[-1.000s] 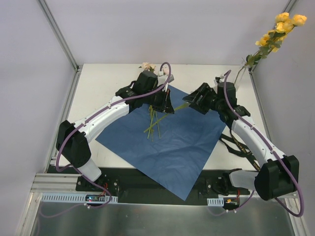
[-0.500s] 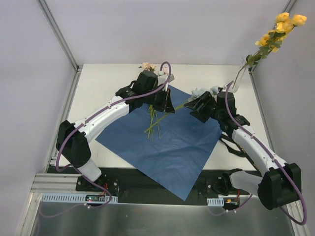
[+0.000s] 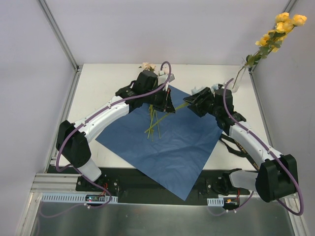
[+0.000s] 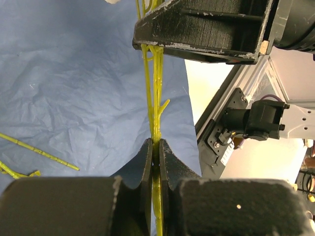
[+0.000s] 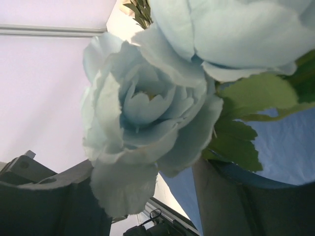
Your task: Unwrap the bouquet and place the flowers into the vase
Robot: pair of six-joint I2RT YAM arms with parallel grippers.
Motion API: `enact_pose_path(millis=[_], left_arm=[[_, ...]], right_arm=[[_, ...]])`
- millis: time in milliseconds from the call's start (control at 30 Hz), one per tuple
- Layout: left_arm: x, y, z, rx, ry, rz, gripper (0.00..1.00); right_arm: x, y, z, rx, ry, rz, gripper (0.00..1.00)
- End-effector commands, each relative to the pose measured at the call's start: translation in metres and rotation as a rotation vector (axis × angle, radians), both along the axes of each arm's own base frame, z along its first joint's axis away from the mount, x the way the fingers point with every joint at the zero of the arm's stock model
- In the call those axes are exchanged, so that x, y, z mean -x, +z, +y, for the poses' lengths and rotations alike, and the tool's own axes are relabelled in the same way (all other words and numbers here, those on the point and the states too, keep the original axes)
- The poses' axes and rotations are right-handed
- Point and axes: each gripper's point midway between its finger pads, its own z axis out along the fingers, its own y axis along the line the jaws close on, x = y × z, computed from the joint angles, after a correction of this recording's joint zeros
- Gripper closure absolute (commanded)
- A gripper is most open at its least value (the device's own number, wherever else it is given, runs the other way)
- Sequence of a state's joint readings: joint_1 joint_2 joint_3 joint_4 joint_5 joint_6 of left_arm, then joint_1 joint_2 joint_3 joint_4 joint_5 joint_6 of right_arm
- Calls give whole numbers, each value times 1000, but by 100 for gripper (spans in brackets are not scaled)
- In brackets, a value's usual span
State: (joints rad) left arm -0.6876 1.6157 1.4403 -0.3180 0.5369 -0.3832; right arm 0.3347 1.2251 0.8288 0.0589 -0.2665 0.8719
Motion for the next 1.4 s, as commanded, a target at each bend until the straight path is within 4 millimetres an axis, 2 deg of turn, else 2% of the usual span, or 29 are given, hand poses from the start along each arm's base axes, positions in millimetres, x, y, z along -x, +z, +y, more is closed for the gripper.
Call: enact_pose_path(millis=[0, 133, 333, 433, 467, 533, 600, 667, 700, 733, 767, 800, 833, 867, 900, 1000, 1033, 1100, 1200, 1267, 1300, 1333, 1367], left_arm=[[9, 22, -4, 67, -42, -35, 100], [10, 23, -4, 69, -46, -40, 100], [15, 27, -8, 92, -77, -33, 100], [19, 29, -10, 94, -96, -39, 100], [20, 30, -11, 98, -103, -41, 100], [22, 31, -12, 99, -107, -39, 100], [20, 33, -11, 102, -100, -39, 100], [22, 37, -11, 107, -102, -36, 92], [22, 39, -10, 109, -104, -38, 84], [22, 42, -9, 110, -104, -47, 67], [21, 46, -5, 106, -96, -70, 62], [21, 48, -3, 102, -89, -85, 56], [19, 49, -1, 95, -79, -99, 52], [17, 52, 4, 82, -59, -132, 47], [16, 52, 5, 78, -54, -142, 45], [13, 53, 10, 56, -37, -171, 40], [13, 54, 11, 52, -35, -176, 39], [10, 52, 13, 36, -25, -189, 38], [7, 49, 16, 13, -12, -200, 35], [3, 46, 18, -10, 0, -210, 33], [3, 46, 19, -16, 2, -220, 32], [1, 44, 21, -30, 12, -223, 31], [-1, 43, 23, -40, 12, -234, 30]], right_arm=[[-15, 37, 0, -41, -34, -112, 46], [-15, 37, -12, -15, -70, -120, 57], [-20, 36, -21, -4, -90, -125, 62], [-22, 42, -25, 5, -96, -147, 77], [-24, 45, -25, 5, -96, -154, 88], [-25, 50, -25, 6, -90, -166, 99], [-26, 62, -26, 10, -85, -199, 99], [-24, 72, -29, 60, -76, -246, 99], [-26, 88, -34, 89, -85, -289, 99], [-21, 93, -39, 156, -69, -325, 99], [-20, 97, -46, 206, -68, -343, 99], [-21, 122, -53, 245, -95, -400, 99], [-16, 124, -63, 299, -104, -391, 99], [-16, 134, -74, 389, -107, -439, 99], [-17, 162, -89, 443, -165, -494, 99], [-14, 184, -130, 690, -261, -515, 99], [-11, 208, -140, 734, -301, -550, 99], [-13, 228, -168, 902, -387, -584, 99], [-19, 266, -193, 1055, -479, -693, 99], [-26, 279, -205, 1102, -518, -750, 99], [-32, 296, -206, 1124, -533, -823, 99], [-35, 304, -210, 1133, -552, -854, 99], [-36, 314, -222, 1145, -597, -868, 99]])
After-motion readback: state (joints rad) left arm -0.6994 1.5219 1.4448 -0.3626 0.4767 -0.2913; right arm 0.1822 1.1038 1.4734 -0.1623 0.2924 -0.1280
